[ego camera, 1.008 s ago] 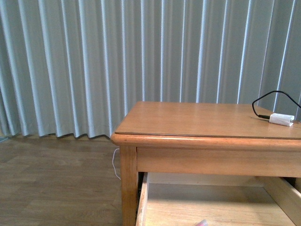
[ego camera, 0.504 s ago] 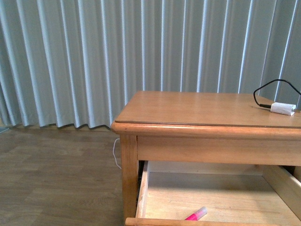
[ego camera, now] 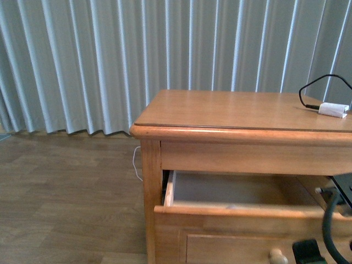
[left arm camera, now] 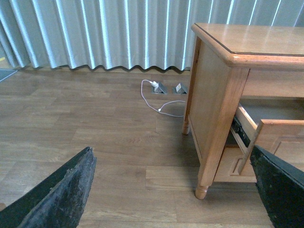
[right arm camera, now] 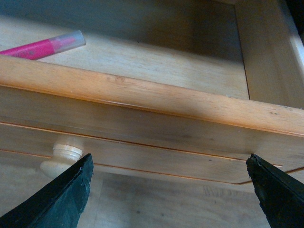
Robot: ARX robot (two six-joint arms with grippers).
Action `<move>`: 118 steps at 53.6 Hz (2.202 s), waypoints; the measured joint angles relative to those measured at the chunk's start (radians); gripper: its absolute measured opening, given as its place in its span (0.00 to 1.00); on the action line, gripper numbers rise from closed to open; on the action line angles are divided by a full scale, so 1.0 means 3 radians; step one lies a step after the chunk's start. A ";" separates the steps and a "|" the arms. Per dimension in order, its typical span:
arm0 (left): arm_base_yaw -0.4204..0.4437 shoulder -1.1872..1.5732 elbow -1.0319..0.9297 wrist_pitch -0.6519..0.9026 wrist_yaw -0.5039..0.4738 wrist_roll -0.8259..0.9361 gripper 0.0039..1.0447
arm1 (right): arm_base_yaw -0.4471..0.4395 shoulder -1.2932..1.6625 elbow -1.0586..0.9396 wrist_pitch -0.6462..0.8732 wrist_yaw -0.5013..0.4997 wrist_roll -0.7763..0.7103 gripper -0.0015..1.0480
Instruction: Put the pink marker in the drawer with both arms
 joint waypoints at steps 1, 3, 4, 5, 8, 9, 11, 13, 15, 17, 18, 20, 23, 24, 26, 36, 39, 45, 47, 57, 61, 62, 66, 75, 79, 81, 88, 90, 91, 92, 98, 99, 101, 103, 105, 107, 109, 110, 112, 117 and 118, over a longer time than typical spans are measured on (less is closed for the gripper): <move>0.0000 0.0000 0.0000 0.0000 0.0000 0.0000 0.94 | 0.0000 0.0057 0.0065 0.0011 0.0006 0.0013 0.91; 0.0000 0.0000 0.0000 0.0000 0.0000 0.0000 0.94 | 0.0000 0.0141 0.0156 0.0029 0.0014 0.0029 0.91; 0.0000 0.0000 0.0000 0.0000 0.0000 0.0000 0.94 | 0.0000 0.0197 0.0217 0.0041 0.0029 0.0038 0.91; 0.0000 0.0000 0.0000 0.0000 0.0000 0.0000 0.94 | 0.0001 0.0264 0.0295 0.0045 0.0037 0.0065 0.91; 0.0000 0.0000 0.0000 0.0000 0.0000 0.0000 0.94 | 0.0003 0.0390 0.0440 0.0046 0.0061 0.0120 0.91; 0.0000 0.0000 0.0000 0.0000 0.0000 0.0000 0.94 | 0.0004 0.0445 0.0507 0.0052 0.0072 0.0151 0.91; 0.0000 0.0000 0.0000 0.0000 0.0000 0.0000 0.94 | 0.0008 0.0528 0.0601 0.0064 0.0103 0.0212 0.91; 0.0000 0.0000 0.0000 0.0000 0.0000 0.0000 0.94 | 0.0010 0.0610 0.0692 0.0081 0.0116 0.0235 0.91; 0.0000 0.0000 0.0000 0.0000 0.0000 0.0000 0.94 | 0.0010 0.0715 0.0814 0.0100 0.0128 0.0289 0.91; 0.0000 0.0000 0.0000 0.0000 0.0000 0.0000 0.94 | 0.0011 0.0793 0.0896 0.0132 0.0137 0.0334 0.91; 0.0000 0.0000 0.0000 0.0000 0.0000 0.0000 0.94 | 0.0013 0.0857 0.0959 0.0165 0.0153 0.0365 0.91; 0.0000 0.0000 0.0000 0.0000 0.0000 0.0000 0.94 | 0.0015 0.0919 0.1021 0.0201 0.0170 0.0389 0.91; 0.0000 -0.0001 0.0000 0.0000 0.0000 0.0000 0.94 | 0.0022 0.1031 0.1134 0.0258 0.0216 0.0464 0.91; 0.0000 -0.0001 0.0000 0.0000 0.0000 0.0000 0.94 | 0.0028 0.1094 0.1202 0.0271 0.0235 0.0498 0.91; 0.0000 -0.0001 0.0000 0.0000 0.0000 0.0000 0.94 | 0.0033 0.1146 0.1265 0.0272 0.0244 0.0524 0.91; 0.0000 -0.0001 0.0000 0.0000 0.0000 0.0000 0.94 | 0.0069 0.1272 0.1387 0.0272 0.0338 0.0697 0.91; 0.0000 -0.0001 0.0000 0.0000 0.0000 0.0000 0.94 | 0.0070 0.1289 0.1418 0.0271 0.0351 0.0741 0.91; 0.0000 -0.0001 0.0000 0.0000 0.0000 0.0000 0.94 | 0.0075 0.1296 0.1436 0.0282 0.0357 0.0791 0.91; 0.0000 -0.0001 0.0000 0.0000 0.0000 0.0000 0.94 | 0.0075 0.1294 0.1429 0.0295 0.0351 0.0791 0.91; 0.0000 -0.0001 0.0000 0.0000 0.0000 0.0000 0.94 | 0.0061 0.1030 0.1225 0.0201 0.0258 0.0740 0.91; 0.0000 -0.0001 0.0000 0.0000 0.0000 0.0000 0.94 | 0.0043 0.0665 0.1005 0.0019 0.0159 0.0675 0.91; 0.0000 -0.0001 0.0000 0.0000 0.0000 0.0000 0.94 | 0.0039 0.0563 0.0947 -0.0046 0.0127 0.0660 0.91; 0.0000 -0.0001 0.0000 0.0000 0.0000 0.0000 0.94 | 0.0015 0.0212 0.0763 -0.0271 -0.0011 0.0593 0.91; 0.0000 -0.0001 0.0000 0.0000 0.0000 0.0000 0.94 | -0.0039 -0.0642 0.0498 -0.0977 -0.0271 0.0598 0.91; 0.0000 -0.0001 0.0000 0.0000 0.0000 0.0000 0.94 | -0.0057 -0.1045 0.0437 -0.1385 -0.0329 0.0629 0.91; 0.0000 -0.0001 0.0000 0.0000 0.0000 0.0000 0.94 | -0.0064 -0.1263 0.0407 -0.1602 -0.0375 0.0655 0.91; 0.0000 -0.0001 0.0000 0.0000 0.0000 0.0000 0.94 | -0.0058 -0.1915 0.0348 -0.2195 -0.0482 0.0679 0.91; 0.0000 -0.0001 0.0000 0.0000 0.0000 0.0000 0.94 | -0.0053 -0.2051 0.0348 -0.2312 -0.0493 0.0683 0.91; 0.0000 -0.0001 0.0000 0.0000 0.0000 0.0000 0.94 | -0.0052 -0.2145 0.0348 -0.2391 -0.0493 0.0684 0.91; 0.0000 -0.0001 0.0000 0.0000 0.0000 0.0000 0.94 | -0.0046 -0.2277 0.0348 -0.2501 -0.0492 0.0693 0.91; 0.0000 -0.0001 0.0000 0.0000 0.0000 0.0000 0.94 | -0.0019 -0.2700 0.0341 -0.2770 -0.0378 0.0772 0.91; 0.0000 -0.0001 0.0000 0.0000 0.0000 0.0000 0.94 | -0.0015 -0.2733 0.0341 -0.2778 -0.0355 0.0786 0.91; 0.0000 -0.0001 0.0000 0.0000 0.0000 0.0000 0.94 | -0.0014 -0.2792 0.0341 -0.2783 -0.0336 0.0806 0.91; 0.0000 -0.0001 0.0000 0.0000 0.0000 0.0000 0.94 | -0.0013 -0.2817 0.0341 -0.2785 -0.0329 0.0819 0.91; 0.0000 -0.0001 0.0000 0.0000 0.0000 0.0000 0.94 | -0.0013 -0.2814 0.0340 -0.2787 -0.0327 0.0827 0.91; 0.0000 -0.0001 0.0000 0.0000 0.0000 0.0000 0.94 | -0.0013 -0.2801 0.0333 -0.2791 -0.0327 0.0832 0.91; 0.0000 -0.0001 0.0000 0.0000 0.0000 0.0000 0.94 | -0.0009 -0.2796 0.0309 -0.2767 -0.0300 0.0827 0.91; 0.0000 -0.0001 0.0000 0.0000 0.0000 0.0000 0.94 | -0.0003 -0.2797 0.0281 -0.2696 -0.0266 0.0804 0.90; 0.0000 -0.0001 0.0000 0.0000 0.0000 0.0000 0.94 | 0.0004 -0.2834 0.0078 -0.2186 -0.0075 0.0697 0.84; 0.0000 -0.0001 0.0000 0.0000 -0.0001 0.0000 0.94 | -0.0038 -0.2993 -0.0455 -0.1100 -0.0022 0.0439 0.67; 0.0000 -0.0001 0.0000 0.0000 0.0000 0.0000 0.94 | -0.0061 -0.3052 -0.0571 -0.0927 -0.0029 0.0402 0.62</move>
